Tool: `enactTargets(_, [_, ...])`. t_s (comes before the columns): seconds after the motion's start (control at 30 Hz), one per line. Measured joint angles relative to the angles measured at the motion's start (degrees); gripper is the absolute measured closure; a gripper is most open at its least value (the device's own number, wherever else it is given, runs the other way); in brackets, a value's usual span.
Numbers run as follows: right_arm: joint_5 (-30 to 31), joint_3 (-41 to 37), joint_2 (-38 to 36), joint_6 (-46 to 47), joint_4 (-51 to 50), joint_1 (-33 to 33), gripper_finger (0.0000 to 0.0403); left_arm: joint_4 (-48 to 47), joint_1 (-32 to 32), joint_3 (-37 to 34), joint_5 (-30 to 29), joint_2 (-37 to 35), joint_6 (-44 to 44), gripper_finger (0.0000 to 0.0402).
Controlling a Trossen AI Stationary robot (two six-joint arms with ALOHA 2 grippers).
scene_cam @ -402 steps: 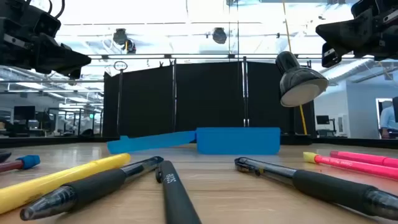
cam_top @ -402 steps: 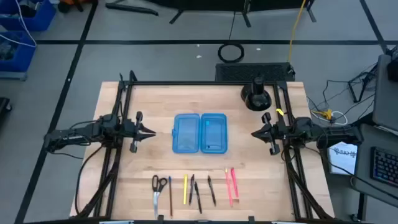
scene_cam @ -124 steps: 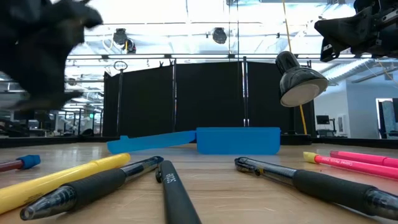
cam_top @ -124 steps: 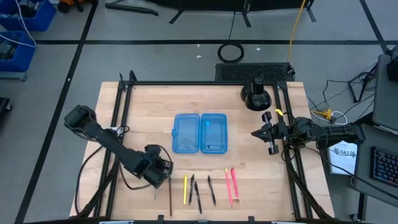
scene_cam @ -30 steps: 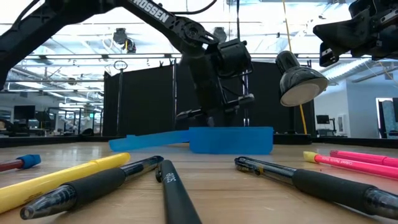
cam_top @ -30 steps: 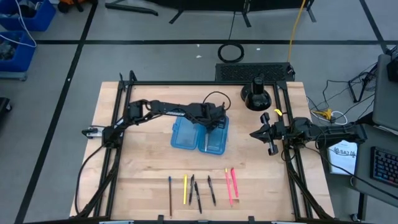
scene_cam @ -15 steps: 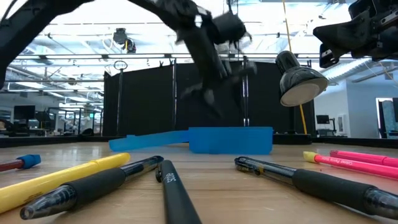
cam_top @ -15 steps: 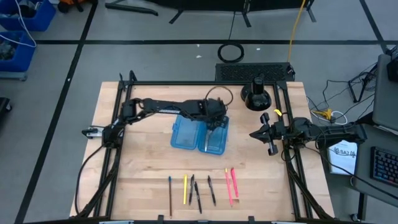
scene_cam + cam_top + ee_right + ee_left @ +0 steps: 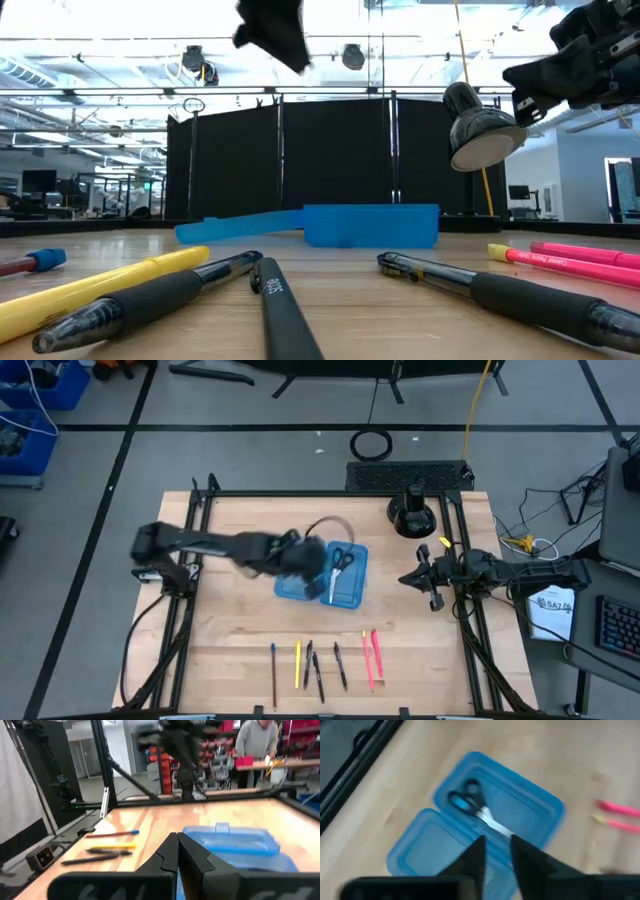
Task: Pick & place school supplies into a supply box
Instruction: Put the pink pen into the supply box
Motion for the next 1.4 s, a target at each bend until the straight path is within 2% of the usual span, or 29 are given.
enactTargets(0.1, [-1.58, 0.00, 0.17, 0.40, -0.49, 0.02, 0.0403, 9.94, -3.42, -10.90, 1.72, -6.88, 6.17, 0.0389])
enactTargets(0.27, [-2.60, 0.00, 0.20, 1.77, -0.45, 0.00, 0.0403, 30.89, -8.02, -28.58, 4.68, -17.21, 27.71, 0.0395])
enactTargets(0.37, [-2.57, 0.00, 0.20, 0.66, 0.36, 0.00, 0.0403, 36.48, -8.03, -35.88, 5.41, -23.61, 31.50, 0.0397])
enactTargets(0.53, [-2.51, 0.00, 0.39, 0.24, 0.37, 0.00, 0.0403, 38.41, -4.34, -45.05, 4.61, -37.49, 31.95, 0.0398])
enactTargets(0.6, [-2.51, 0.00, 0.51, 0.16, -0.71, 0.00, 0.0403, 41.90, -2.46, -49.26, 5.73, -42.92, 32.26, 0.0397])
enactTargets(0.7, [-2.41, 0.00, 1.00, -0.05, -1.07, 0.00, 0.0403, 48.11, 0.48, -56.08, 10.20, -49.76, 32.80, 0.0399])
enactTargets(0.8, [-2.44, 0.00, 1.42, 0.06, -1.42, 0.00, 0.0403, 55.38, 2.45, -62.02, 14.03, -53.66, 30.91, 0.0398])
enactTargets(0.97, [-2.44, 0.00, 2.05, -0.18, -2.63, 0.00, 0.0403, 61.87, 3.37, -68.10, 15.21, -55.11, 26.02, 0.0398])
enactTargets(1.2, [-2.47, 0.00, 2.60, -0.31, -3.89, 0.00, 0.0403, 67.83, 1.97, -72.02, 15.33, -53.78, 18.67, 0.0394])
enactTargets(1.4, [-2.66, 0.00, 2.60, -0.30, -5.93, 0.00, 0.0403, 66.87, 0.63, -72.38, 13.71, -53.83, 9.50, 0.0395])
